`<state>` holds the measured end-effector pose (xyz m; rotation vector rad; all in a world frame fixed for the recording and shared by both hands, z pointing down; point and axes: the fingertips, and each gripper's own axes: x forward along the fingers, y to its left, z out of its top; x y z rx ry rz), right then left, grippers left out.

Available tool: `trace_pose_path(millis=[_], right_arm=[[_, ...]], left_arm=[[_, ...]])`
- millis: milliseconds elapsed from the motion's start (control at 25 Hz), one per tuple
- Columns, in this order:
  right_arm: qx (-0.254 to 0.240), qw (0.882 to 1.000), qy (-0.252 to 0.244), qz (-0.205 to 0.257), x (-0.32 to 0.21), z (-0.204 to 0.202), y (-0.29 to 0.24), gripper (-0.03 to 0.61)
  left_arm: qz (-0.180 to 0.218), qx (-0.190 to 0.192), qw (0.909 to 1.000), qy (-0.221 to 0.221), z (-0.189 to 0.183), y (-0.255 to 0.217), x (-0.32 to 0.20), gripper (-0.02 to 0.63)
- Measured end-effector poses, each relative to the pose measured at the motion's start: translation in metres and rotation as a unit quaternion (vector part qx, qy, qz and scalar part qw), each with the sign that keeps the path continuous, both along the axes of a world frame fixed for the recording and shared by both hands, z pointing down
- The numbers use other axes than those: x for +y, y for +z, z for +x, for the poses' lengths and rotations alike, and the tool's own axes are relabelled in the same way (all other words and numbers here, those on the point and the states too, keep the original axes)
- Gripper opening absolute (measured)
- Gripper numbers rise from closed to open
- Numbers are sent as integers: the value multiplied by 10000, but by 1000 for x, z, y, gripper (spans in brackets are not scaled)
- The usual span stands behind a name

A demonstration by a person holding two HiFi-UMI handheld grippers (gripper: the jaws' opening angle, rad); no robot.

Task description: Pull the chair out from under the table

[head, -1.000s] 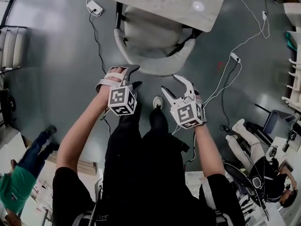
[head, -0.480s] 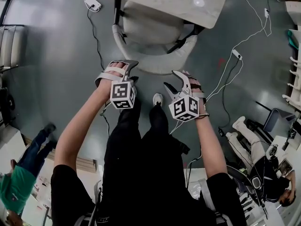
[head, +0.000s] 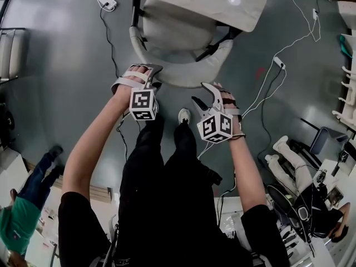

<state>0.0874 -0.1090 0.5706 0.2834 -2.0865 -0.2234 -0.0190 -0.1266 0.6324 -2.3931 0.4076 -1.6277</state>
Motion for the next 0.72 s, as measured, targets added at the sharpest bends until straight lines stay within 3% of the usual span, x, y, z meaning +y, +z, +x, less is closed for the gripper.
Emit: trace_pose_path(millis=[80, 360, 720], right_arm=[[-12, 10000, 20, 2, 0, 0, 1, 256], [126, 9999, -11, 30, -3, 9, 11, 256], [462, 9987, -138, 132, -17, 25, 32, 256]], left_arm=[[116, -64, 9999, 52, -1, 4, -2, 243], [54, -81, 9999, 36, 3, 17, -5, 162], [175, -91, 9996, 211, 4, 17, -4, 127]])
